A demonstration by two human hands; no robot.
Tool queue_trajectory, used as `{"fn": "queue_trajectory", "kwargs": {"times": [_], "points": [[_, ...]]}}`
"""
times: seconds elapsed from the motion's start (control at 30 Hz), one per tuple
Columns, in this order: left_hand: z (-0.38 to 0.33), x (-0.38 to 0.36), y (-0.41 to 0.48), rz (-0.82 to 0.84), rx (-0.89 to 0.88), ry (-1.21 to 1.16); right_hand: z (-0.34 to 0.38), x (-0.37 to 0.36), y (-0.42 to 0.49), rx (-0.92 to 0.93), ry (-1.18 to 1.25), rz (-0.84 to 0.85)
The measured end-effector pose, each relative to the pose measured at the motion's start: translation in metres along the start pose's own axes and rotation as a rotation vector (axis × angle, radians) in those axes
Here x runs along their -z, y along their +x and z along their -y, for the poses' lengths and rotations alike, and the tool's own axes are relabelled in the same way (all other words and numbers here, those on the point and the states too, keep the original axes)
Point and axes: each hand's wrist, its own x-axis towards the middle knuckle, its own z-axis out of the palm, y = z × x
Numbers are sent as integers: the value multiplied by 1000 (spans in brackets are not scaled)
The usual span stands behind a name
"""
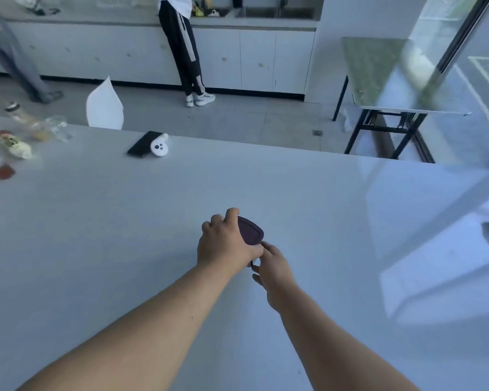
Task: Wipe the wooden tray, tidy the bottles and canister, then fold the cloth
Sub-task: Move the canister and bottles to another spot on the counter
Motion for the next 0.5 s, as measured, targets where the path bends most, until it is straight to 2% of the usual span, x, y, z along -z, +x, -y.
{"fn": "queue_trajectory", "kwargs": {"times": [0.23,0.4,0.5], "points": [[22,-17,3,41,50,7,-21,-11,19,-44,-6,-7],[16,-21,0,68,16,70,-24,2,19,-60,38,-34],[-2,-19,-10,-17,-90,136,-19,25,6,-23,65,-39]]}}
